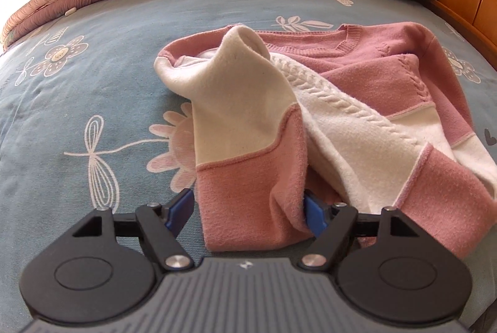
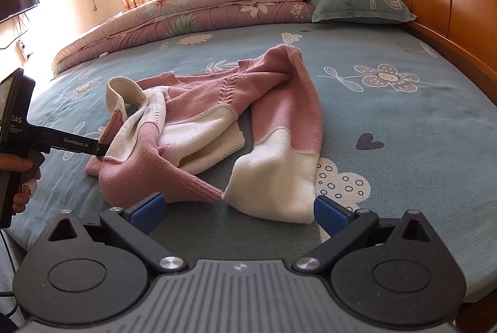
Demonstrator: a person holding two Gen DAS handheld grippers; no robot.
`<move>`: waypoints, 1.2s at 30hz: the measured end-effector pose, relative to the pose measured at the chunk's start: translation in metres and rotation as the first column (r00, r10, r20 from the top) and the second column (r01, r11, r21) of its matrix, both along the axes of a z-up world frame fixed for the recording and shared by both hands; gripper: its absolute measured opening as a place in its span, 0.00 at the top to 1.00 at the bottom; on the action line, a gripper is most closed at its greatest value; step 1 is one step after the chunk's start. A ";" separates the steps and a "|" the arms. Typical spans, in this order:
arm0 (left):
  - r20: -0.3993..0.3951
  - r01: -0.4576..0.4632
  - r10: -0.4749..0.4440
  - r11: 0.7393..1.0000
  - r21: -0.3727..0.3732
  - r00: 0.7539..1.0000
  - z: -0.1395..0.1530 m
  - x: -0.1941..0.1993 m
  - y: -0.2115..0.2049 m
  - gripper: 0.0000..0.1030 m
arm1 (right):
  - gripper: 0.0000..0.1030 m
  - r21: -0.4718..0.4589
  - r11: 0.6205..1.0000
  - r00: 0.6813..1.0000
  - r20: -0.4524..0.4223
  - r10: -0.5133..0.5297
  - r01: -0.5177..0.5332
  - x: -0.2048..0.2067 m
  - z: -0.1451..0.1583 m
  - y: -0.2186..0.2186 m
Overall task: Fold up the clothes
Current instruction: 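Open the left gripper and move it over the folded pink sleeve, then grasp the pink sleeve cuff with the left gripper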
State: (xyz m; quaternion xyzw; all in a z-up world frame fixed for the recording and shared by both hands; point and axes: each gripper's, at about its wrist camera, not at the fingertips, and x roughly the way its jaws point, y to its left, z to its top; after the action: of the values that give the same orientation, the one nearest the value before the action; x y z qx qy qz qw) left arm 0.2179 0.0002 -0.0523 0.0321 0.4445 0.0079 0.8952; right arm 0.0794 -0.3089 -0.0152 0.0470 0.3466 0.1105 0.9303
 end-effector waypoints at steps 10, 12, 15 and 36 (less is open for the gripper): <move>-0.022 -0.018 0.021 0.993 0.117 1.000 -0.012 0.012 -0.012 0.20 | 0.00 -0.054 0.996 0.998 -0.012 0.068 -0.069 0.006 0.004 0.019; -0.027 -0.027 0.031 0.987 0.157 0.999 -0.009 0.008 -0.002 0.20 | 0.00 -0.082 0.992 0.996 -0.016 0.093 -0.094 0.009 0.003 0.026; -0.016 -0.049 0.053 0.976 0.214 0.998 0.001 0.002 0.018 0.20 | 0.00 -0.084 0.989 0.993 -0.011 0.120 -0.121 0.011 0.003 0.034; -0.164 -0.245 0.194 0.884 -0.399 0.967 -0.015 0.001 0.087 0.24 | 0.00 -0.047 0.995 0.994 -0.060 0.087 -0.090 0.012 -0.008 0.028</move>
State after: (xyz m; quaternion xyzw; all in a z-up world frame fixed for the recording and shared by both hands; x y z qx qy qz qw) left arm 0.2190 0.0875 -0.0673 -0.2093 0.4893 0.0127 0.8465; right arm 0.0918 -0.2804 -0.0233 0.0116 0.3779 0.1414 0.9149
